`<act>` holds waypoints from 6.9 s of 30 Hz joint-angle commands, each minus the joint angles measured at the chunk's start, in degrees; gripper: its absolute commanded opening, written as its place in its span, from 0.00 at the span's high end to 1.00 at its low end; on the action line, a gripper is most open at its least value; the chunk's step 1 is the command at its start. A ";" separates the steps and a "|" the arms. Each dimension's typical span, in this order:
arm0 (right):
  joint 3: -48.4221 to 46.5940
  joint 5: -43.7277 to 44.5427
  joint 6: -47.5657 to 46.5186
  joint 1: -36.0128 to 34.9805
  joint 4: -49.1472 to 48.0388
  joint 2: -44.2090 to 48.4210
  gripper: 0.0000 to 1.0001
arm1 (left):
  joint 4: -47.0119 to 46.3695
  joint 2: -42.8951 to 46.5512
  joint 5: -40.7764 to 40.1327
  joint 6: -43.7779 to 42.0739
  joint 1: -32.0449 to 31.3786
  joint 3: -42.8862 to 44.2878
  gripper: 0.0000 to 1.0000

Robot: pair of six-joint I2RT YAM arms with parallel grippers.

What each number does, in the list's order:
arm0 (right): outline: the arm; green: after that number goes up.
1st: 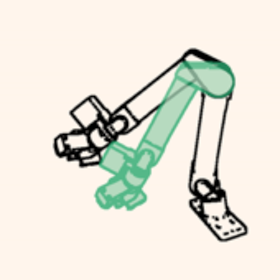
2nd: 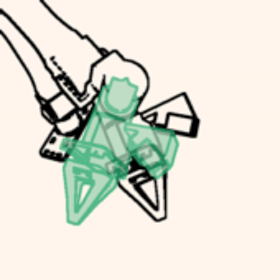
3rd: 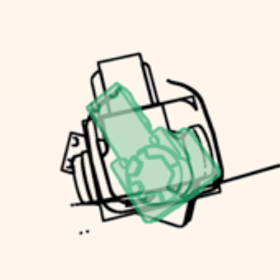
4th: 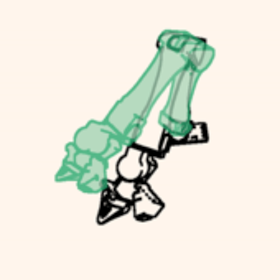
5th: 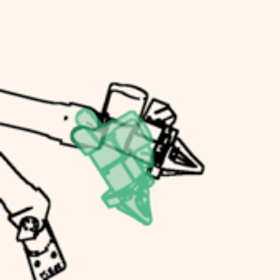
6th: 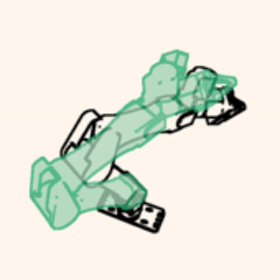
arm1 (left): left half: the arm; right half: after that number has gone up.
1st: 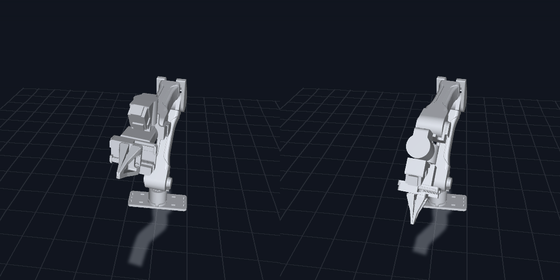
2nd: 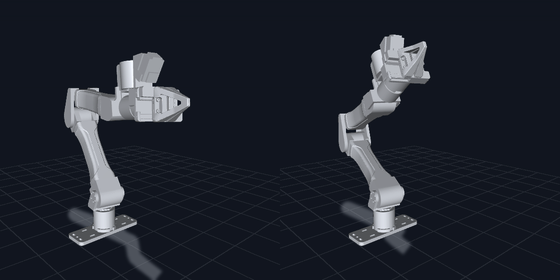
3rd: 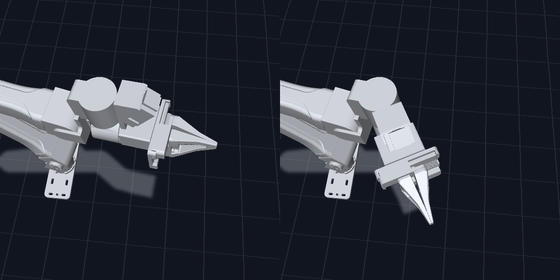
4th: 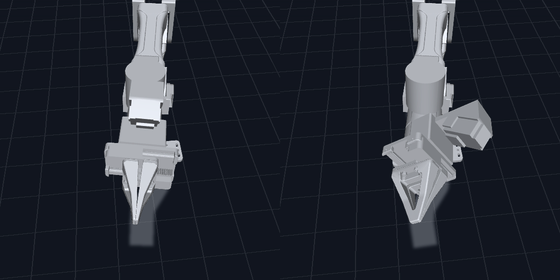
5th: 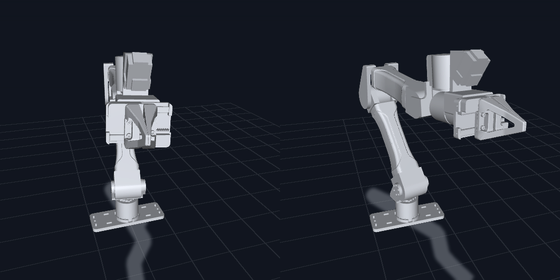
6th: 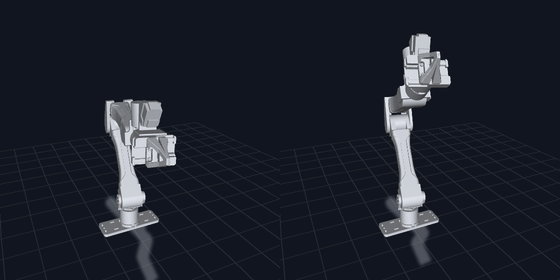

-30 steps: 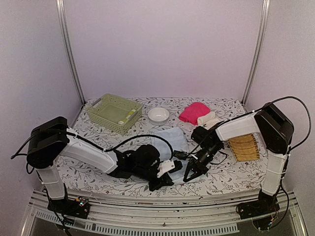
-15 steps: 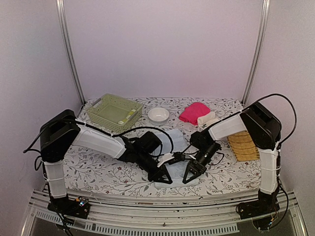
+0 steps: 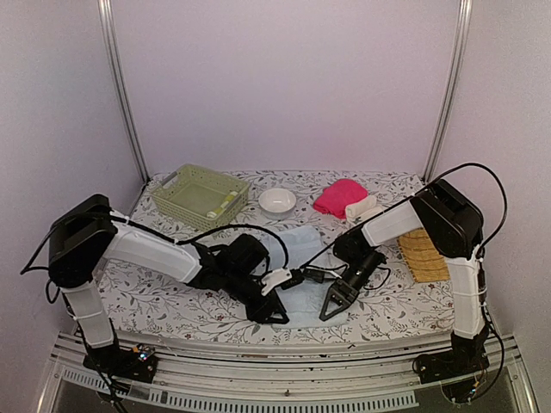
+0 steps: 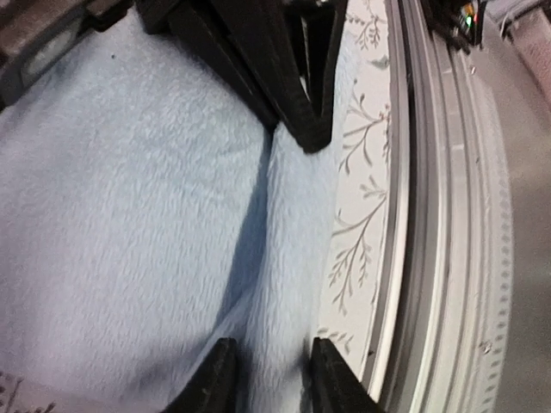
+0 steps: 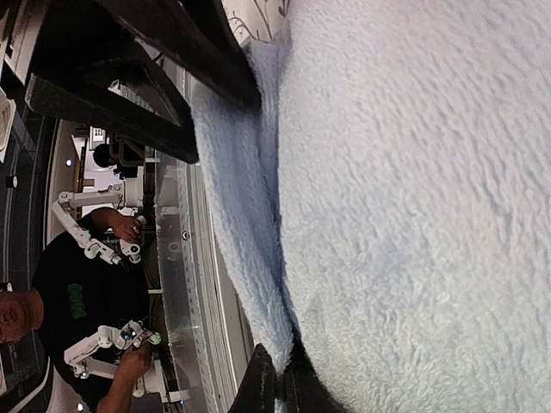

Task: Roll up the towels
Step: Roll the towel at the center of the board.

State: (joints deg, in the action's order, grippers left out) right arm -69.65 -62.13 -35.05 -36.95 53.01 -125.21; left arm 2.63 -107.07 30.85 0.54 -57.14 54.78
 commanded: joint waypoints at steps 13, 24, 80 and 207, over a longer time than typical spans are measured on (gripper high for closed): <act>-1.44 5.72 2.43 0.91 0.45 -4.32 0.97 | -0.75 5.26 -34.47 -17.39 -17.51 3.77 0.62; -1.53 5.61 2.37 0.91 0.51 -4.44 0.96 | 2.75 -1.08 -32.47 -21.54 -18.20 8.60 0.61; 23.54 45.12 -4.76 -14.78 -30.20 45.92 0.55 | 8.53 -19.02 26.84 15.43 4.89 23.29 1.00; -22.41 32.13 7.63 0.81 -3.24 -5.56 0.73 | 7.65 3.87 -29.43 -15.76 -14.79 4.95 0.91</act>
State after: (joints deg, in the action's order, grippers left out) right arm -90.32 -38.81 -30.72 -35.11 54.65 -126.91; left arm 7.18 -107.15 -1.21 -17.56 -70.43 60.86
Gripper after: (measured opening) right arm 0.271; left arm 0.121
